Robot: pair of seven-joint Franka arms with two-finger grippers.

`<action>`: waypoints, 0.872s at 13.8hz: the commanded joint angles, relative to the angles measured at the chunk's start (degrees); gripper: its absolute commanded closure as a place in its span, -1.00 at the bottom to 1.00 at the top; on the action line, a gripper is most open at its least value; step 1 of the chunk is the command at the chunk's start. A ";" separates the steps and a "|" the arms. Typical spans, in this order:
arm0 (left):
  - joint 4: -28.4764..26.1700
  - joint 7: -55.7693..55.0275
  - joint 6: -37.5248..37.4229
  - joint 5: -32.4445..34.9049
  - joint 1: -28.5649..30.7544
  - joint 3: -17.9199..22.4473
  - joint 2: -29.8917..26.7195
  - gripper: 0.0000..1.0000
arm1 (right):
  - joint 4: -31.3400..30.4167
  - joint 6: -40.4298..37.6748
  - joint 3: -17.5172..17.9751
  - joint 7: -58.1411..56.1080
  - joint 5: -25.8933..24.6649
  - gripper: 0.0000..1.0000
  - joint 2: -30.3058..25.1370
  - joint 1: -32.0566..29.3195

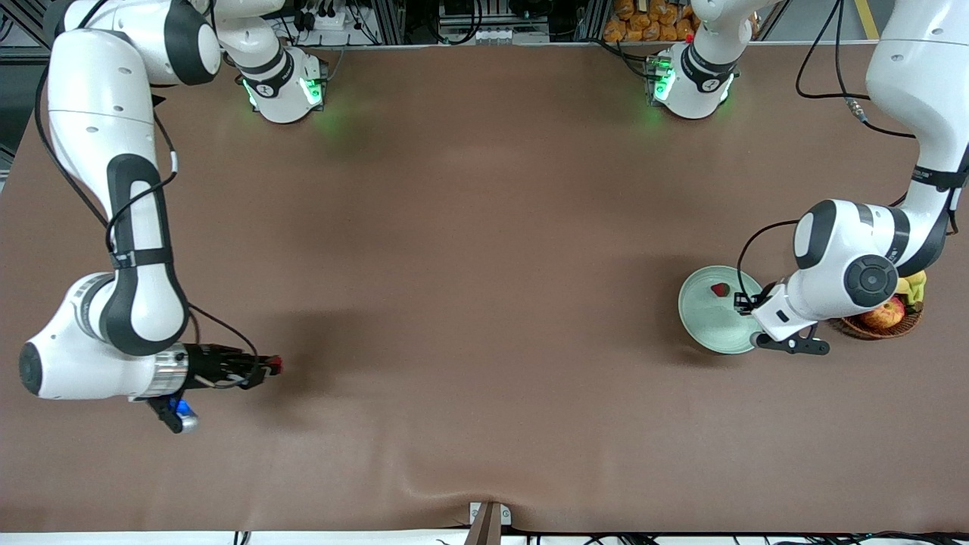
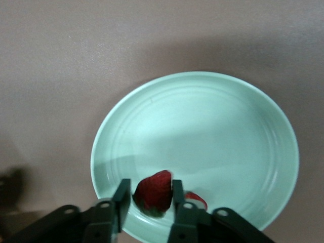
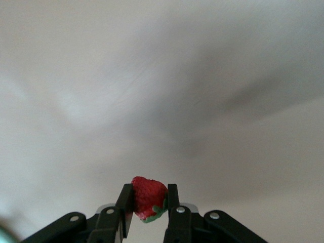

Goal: Collect all strawberries into plate
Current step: 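Lower the strawberry onto the plate while the right gripper lifts its strawberry, then carry the strawberry to mid-table and release it with the right gripper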

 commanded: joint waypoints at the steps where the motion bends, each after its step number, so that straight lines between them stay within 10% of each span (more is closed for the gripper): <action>1: -0.39 0.25 0.85 1.07 0.61 -1.01 -0.53 -1.00 | 0.45 1.81 0.65 11.21 3.56 1.00 -1.01 4.70; 12: -0.13 0.25 0.32 -1.74 0.97 -2.85 -1.42 -1.00 | -0.59 35.47 2.41 45.08 8.12 1.00 1.98 30.37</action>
